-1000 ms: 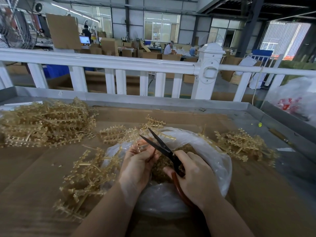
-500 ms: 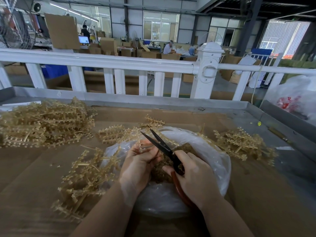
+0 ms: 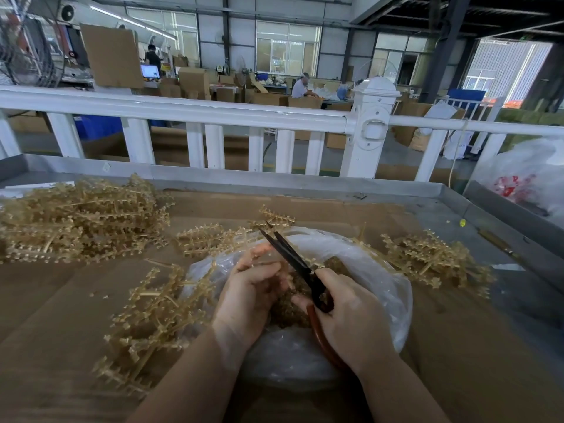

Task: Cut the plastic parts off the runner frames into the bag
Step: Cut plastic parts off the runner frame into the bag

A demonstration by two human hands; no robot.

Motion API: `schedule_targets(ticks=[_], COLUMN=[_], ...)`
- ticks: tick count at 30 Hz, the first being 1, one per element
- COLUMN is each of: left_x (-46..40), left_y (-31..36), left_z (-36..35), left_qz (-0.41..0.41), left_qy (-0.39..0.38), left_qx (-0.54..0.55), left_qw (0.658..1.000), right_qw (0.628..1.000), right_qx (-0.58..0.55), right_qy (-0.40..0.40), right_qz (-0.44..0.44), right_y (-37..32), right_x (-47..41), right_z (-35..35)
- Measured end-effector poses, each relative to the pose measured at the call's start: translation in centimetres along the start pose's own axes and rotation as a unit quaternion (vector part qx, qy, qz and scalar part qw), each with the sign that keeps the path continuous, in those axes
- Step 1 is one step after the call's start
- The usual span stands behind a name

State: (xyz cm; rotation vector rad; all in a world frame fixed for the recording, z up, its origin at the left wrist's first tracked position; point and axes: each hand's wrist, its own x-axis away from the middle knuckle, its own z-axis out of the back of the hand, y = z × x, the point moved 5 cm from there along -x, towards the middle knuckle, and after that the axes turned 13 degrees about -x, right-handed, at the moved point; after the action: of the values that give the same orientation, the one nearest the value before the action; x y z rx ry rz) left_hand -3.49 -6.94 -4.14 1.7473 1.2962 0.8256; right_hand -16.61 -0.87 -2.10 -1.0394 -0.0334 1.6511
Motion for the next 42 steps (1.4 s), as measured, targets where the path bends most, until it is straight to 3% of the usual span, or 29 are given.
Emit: schedule_targets(ticks=[8,17,24,42], left_x=[-0.3,-0.1,-0.5,-0.6], left_y=[-0.4,-0.2,-0.4,-0.5], left_z=[0.5,0.5,1.9,1.0], left_qz=[0.025,0.023,0.029,0.014], left_qy=[0.058,0.055,0.153,0.051], left_qx=[0.042,0.040,0.083,0.056], left_qw=[0.997,0.997,0.984,0.997], right_qw=[1.000,1.000,0.999,0.999], right_qx=[0.001,0.021,0.038,0.040], right_qy=[0.016,-0.014,-0.024,-0.019], right_qz=[-0.001,-0.004,0.001,-0.006], right_y=[0.3,0.3,0.1,0.1], right_x=[0.0,0.0,0.2,0.2], right_z=[0.0,-0.3,-0.5,-0.3])
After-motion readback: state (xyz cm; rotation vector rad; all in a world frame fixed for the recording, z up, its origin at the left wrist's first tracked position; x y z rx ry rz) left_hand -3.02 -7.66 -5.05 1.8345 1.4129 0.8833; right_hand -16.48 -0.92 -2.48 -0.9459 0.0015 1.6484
